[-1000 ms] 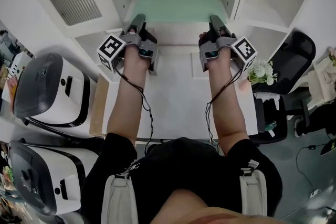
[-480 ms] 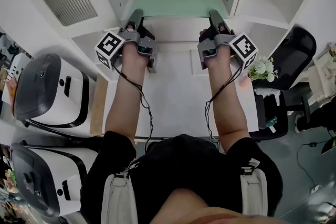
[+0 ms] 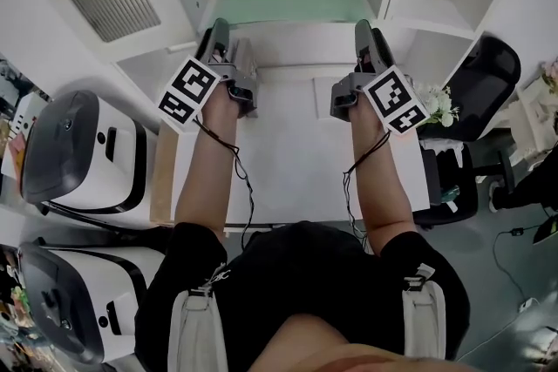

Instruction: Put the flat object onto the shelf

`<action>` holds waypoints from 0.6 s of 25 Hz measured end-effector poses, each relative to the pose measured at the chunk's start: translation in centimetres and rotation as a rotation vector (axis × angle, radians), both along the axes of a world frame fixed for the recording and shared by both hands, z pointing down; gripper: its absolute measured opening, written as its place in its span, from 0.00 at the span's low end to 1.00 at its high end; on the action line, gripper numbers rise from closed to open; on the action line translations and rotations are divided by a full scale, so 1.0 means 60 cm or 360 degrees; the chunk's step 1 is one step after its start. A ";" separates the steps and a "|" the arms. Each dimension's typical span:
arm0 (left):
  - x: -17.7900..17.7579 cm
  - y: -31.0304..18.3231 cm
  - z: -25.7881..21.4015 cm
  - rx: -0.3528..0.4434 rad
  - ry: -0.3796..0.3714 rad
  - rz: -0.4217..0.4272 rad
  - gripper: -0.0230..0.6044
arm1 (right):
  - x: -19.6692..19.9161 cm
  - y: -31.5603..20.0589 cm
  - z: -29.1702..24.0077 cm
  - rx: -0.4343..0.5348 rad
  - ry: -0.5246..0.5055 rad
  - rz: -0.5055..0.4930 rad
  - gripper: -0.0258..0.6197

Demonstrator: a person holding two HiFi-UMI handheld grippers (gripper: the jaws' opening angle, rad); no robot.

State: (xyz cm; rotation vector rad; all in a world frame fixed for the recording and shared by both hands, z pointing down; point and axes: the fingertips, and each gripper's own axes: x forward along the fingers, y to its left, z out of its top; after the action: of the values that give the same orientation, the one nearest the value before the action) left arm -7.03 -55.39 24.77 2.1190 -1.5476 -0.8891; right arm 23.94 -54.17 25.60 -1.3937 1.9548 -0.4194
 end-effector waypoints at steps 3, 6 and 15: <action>-0.002 0.025 -0.005 0.0057 -0.0377 -0.0154 0.32 | -0.015 0.026 0.010 0.0072 0.0366 0.0162 0.30; 0.010 0.046 0.008 0.0092 -0.0779 -0.0233 0.32 | -0.046 0.044 0.023 0.0115 0.0639 0.0238 0.30; 0.057 0.092 0.167 -0.0073 -0.1135 -0.0137 0.18 | -0.110 0.074 0.114 0.0092 0.0891 0.0185 0.17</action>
State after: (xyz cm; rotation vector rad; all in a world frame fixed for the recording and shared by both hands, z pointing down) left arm -3.63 -49.86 34.77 2.4952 -1.9570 -0.0900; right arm 17.32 -49.71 32.43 -1.7053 2.2759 0.0995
